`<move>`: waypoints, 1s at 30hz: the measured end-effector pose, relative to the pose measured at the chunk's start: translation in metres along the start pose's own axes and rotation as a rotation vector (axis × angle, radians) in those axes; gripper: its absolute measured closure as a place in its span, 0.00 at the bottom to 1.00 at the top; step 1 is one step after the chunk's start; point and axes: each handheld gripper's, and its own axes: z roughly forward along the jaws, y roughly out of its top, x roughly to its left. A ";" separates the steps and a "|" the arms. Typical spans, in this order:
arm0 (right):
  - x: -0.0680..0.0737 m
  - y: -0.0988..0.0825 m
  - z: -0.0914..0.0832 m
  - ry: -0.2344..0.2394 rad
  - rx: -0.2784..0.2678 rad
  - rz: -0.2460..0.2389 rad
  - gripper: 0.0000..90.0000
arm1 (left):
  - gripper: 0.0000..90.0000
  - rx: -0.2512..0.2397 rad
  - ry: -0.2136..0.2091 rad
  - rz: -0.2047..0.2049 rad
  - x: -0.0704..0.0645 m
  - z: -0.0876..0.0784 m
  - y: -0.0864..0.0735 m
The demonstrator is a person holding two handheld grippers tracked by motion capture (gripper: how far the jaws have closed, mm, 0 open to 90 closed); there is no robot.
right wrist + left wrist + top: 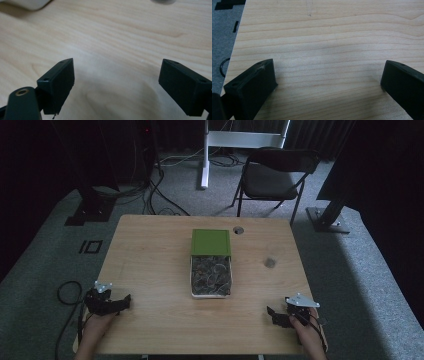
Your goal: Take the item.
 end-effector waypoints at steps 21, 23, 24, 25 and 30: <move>-0.001 -0.020 -0.017 -0.079 0.082 0.042 0.14 | 0.00 0.000 0.000 0.000 0.000 0.000 0.000; -0.001 -0.020 -0.017 -0.081 0.082 0.044 0.13 | 0.00 0.000 0.001 -0.001 0.000 0.000 0.000; 0.000 -0.019 -0.016 -0.083 0.084 0.046 0.13 | 0.00 0.000 0.001 -0.002 0.000 0.000 0.000; 0.000 -0.019 -0.016 -0.083 0.084 0.046 0.13 | 0.00 0.000 0.001 -0.002 0.000 0.000 0.000; 0.003 -0.017 -0.013 -0.105 0.086 0.065 0.12 | 0.00 -0.002 0.018 -0.020 0.000 0.001 0.001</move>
